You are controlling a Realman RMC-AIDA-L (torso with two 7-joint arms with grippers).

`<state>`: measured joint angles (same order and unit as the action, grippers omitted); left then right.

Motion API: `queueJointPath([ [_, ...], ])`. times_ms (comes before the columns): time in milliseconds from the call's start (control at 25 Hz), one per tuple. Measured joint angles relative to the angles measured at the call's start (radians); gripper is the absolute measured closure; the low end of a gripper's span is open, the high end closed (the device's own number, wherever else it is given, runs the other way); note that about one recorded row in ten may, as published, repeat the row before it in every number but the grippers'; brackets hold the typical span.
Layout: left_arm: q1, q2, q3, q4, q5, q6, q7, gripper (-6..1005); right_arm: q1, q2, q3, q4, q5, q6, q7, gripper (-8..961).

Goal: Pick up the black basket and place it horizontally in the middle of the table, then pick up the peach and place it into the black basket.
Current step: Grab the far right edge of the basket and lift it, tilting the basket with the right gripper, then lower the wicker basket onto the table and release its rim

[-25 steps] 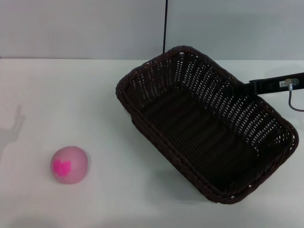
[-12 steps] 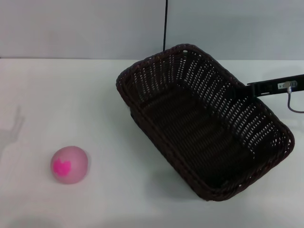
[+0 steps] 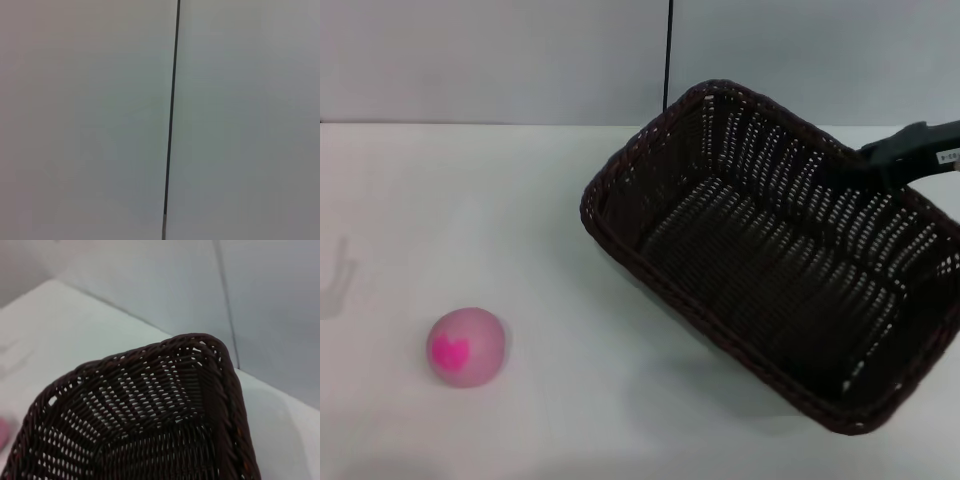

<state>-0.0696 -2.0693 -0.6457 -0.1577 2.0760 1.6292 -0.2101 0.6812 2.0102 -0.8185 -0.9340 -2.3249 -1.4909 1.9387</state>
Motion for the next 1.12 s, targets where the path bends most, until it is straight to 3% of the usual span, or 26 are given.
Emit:
queueJointPath([
  [200,0.04,-0.001,0.001,-0.045,0.002,0.017,0.0,168,0.019,-0.019,-0.037,-0.009,0.0,-0.027,-0.205,775],
  [360,0.049,-0.002,0.008,-0.054,0.002,0.018,0.0,168,0.035,-0.023,-0.044,-0.018,0.0,-0.03,-0.299,775],
  [440,0.051,-0.001,0.053,-0.055,0.003,0.022,0.004,169,0.045,-0.022,-0.049,-0.024,0.0,-0.031,-0.369,775],
  [720,0.05,0.0,0.112,-0.058,0.004,0.031,0.003,169,0.078,0.016,-0.058,-0.035,0.009,-0.048,-0.55,774],
  [800,0.055,-0.001,0.134,-0.061,0.004,0.038,0.003,170,0.085,0.037,-0.086,-0.033,0.01,-0.056,-0.616,774],
  [1120,0.072,0.0,0.148,-0.062,0.004,0.049,0.002,170,0.085,0.054,-0.18,-0.036,0.012,-0.049,-0.683,774],
])
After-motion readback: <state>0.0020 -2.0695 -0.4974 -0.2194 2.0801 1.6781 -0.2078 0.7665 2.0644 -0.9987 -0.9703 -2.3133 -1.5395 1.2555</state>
